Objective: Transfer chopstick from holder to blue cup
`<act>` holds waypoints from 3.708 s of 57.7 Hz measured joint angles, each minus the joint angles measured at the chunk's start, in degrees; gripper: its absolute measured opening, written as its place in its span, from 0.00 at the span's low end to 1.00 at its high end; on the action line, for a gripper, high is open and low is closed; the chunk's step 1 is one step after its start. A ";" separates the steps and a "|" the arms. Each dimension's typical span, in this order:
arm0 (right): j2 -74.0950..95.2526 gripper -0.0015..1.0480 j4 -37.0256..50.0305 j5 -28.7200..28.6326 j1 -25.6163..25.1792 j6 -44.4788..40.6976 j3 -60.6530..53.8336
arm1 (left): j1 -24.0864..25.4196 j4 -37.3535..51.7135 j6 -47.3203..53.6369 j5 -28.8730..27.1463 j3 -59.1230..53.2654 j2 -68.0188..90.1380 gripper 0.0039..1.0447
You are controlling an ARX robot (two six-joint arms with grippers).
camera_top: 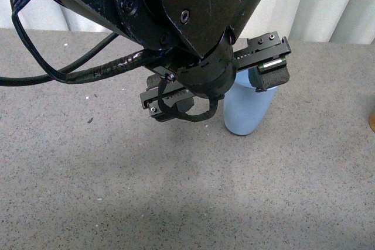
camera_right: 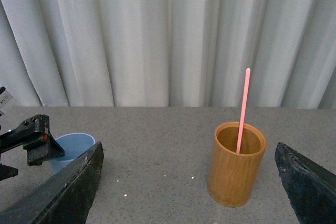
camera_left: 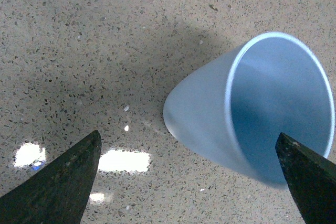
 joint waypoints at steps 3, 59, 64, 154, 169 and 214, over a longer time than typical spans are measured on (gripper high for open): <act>0.00 0.91 0.00 0.00 0.00 0.00 0.00 | -0.02 -0.02 0.00 0.00 0.02 0.00 0.94; 0.00 0.91 0.00 0.15 0.00 0.00 0.00 | 10.86 65.33 38.71 -16.79 -37.33 -19.89 0.48; 0.00 0.91 0.00 -0.09 0.00 -0.02 0.00 | 16.87 67.25 42.32 -11.04 -47.45 -29.38 0.27; 1.20 0.91 13.22 20.87 8.41 -0.37 -0.11 | 37.38 -0.28 44.63 8.98 -68.78 -118.18 0.94; 23.08 0.91 13.88 9.07 -7.41 5.42 8.70 | 37.38 -0.31 44.76 8.98 -68.78 -118.18 0.94; 76.87 0.91 7.41 5.42 -17.84 6.16 37.68 | 37.38 -0.31 44.78 8.98 -68.78 -118.18 0.94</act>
